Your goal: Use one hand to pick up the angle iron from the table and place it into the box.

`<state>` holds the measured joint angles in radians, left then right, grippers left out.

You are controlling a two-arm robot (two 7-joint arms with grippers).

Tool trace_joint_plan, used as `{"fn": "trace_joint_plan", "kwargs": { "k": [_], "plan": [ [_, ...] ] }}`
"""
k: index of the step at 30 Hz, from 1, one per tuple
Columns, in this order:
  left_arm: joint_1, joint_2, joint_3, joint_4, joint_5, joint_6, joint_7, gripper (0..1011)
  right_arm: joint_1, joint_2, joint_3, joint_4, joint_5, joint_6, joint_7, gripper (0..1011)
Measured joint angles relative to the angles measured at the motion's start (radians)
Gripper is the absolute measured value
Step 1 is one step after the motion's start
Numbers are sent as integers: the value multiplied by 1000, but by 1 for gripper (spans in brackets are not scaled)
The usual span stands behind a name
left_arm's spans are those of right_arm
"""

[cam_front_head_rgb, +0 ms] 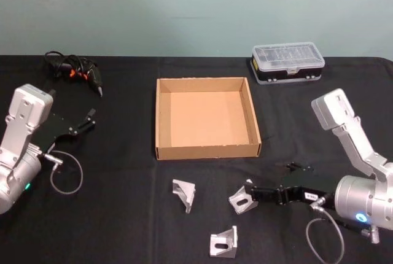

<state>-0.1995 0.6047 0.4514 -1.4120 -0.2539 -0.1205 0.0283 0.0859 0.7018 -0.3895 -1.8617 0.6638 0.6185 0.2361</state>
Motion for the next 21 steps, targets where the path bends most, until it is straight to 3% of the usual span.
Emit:
{"fn": "trace_joint_plan", "kwargs": {
  "k": [21],
  "plan": [
    [0,0,0,0,0,0,0,1000,4,-36,-42,37,-23,-14,-5,1000]
  ]
}}
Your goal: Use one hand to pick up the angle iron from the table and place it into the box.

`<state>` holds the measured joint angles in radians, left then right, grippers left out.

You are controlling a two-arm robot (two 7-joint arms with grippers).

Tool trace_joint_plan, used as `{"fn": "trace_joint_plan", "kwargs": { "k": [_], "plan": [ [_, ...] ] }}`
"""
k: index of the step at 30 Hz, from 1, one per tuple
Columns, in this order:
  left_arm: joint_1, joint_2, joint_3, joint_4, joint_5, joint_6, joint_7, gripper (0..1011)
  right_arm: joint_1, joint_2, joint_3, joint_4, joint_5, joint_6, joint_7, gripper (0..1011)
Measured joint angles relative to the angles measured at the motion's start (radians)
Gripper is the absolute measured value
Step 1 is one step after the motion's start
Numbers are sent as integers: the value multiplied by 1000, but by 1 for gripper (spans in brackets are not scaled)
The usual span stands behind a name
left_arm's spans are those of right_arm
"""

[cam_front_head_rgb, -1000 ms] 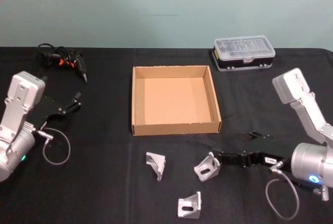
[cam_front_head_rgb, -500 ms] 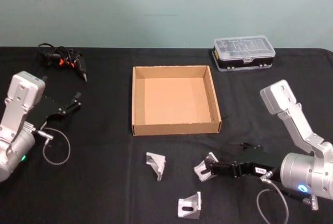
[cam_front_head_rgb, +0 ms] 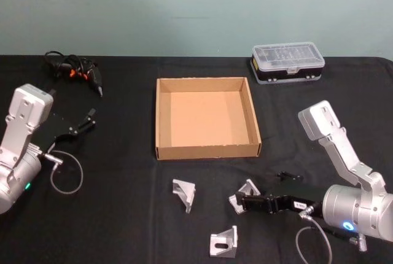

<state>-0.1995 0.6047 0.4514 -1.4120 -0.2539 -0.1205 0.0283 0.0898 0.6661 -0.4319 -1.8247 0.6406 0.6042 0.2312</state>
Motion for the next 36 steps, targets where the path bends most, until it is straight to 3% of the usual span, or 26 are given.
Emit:
{"fn": "trace_joint_plan", "kwargs": {
  "k": [11,24,36],
  "plan": [
    [0,0,0,0,0,0,0,1000,2,-13,-5,17,-13,-6,3,994],
    [0,0,0,0,0,0,0,1000,-6,-20,0,25,-26,-7,5,681],
    [0,0,0,0,0,0,0,1000,-17,-21,10,29,-32,-13,14,272]
  ]
}}
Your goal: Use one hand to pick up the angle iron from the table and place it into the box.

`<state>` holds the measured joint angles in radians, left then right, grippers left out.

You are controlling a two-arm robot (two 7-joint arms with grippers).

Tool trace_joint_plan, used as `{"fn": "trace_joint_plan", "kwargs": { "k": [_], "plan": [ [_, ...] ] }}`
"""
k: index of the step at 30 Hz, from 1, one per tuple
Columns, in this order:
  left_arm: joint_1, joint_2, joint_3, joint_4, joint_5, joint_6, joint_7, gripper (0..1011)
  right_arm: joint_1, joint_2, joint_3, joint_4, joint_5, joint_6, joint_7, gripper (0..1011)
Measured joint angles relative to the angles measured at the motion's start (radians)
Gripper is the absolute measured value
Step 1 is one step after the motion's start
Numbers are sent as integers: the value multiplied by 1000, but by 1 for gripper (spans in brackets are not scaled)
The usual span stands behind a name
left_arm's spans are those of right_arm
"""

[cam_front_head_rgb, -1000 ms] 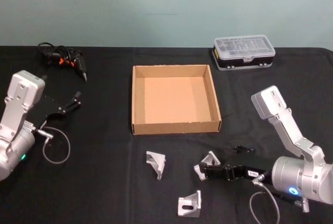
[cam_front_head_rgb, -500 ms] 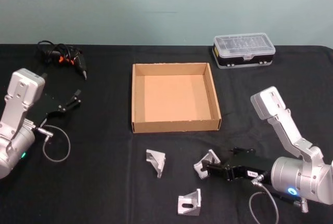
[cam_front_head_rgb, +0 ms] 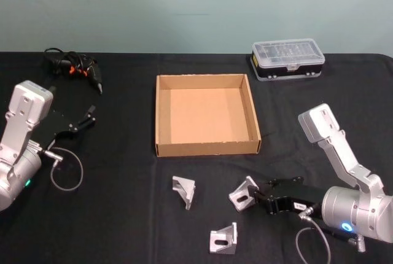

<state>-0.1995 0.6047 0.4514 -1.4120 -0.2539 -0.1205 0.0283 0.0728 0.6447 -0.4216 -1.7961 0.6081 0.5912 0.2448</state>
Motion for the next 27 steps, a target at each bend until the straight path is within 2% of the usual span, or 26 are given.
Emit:
{"fn": "trace_joint_plan", "kwargs": {
  "k": [5,7,18,23,27],
  "plan": [
    [0,0,0,0,0,0,0,1000,-2,0,2,-1,-2,-1,3,98],
    [0,0,0,0,0,0,0,1000,-2,0,2,-1,-3,-1,5,82],
    [0,0,0,0,0,0,0,1000,-5,3,17,-13,-1,-8,13,79],
    [0,0,0,0,0,0,0,1000,-13,11,50,-50,11,-30,4,79],
    [0,0,0,0,0,0,0,1000,-11,16,73,-82,3,-57,-15,79]
  ]
}}
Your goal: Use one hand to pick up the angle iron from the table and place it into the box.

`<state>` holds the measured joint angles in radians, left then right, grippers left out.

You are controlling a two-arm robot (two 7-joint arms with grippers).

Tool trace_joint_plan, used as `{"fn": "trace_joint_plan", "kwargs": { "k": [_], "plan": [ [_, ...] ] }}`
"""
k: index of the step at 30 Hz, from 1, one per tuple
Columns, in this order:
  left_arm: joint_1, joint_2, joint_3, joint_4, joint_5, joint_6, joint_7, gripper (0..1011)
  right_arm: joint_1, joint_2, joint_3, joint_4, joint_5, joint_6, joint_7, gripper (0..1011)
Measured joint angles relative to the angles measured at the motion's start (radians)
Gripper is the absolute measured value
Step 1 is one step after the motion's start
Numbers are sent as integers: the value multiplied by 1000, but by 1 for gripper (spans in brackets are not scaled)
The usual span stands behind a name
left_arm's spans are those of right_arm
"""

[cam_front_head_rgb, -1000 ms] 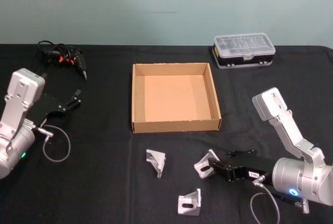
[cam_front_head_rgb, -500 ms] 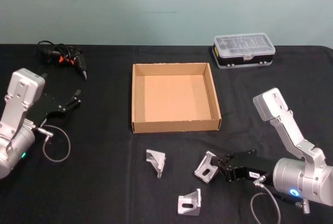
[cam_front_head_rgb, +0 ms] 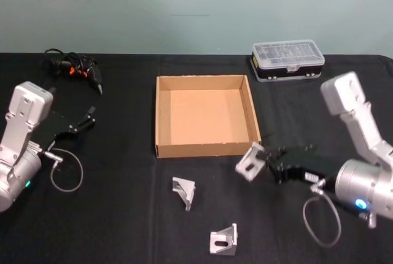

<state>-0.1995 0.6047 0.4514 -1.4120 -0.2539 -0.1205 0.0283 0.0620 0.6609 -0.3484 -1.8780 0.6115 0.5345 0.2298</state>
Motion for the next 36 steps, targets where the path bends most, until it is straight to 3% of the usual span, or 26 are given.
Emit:
{"fn": "trace_joint_plan", "kwargs": {
  "k": [5,11,17,25,36],
  "plan": [
    [0,0,0,0,0,0,0,1000,23,-1,11,-24,-47,-36,-26,79],
    [0,0,0,0,0,0,0,1000,84,-29,-15,-11,-145,-71,-60,79],
    [0,0,0,0,0,0,0,1000,180,-86,-76,63,-247,-82,-81,79],
    [0,0,0,0,0,0,0,1000,271,-156,-135,168,-324,-80,-83,79],
    [0,0,0,0,0,0,0,1000,343,-232,-189,321,-395,-77,-72,79]
  ]
}}
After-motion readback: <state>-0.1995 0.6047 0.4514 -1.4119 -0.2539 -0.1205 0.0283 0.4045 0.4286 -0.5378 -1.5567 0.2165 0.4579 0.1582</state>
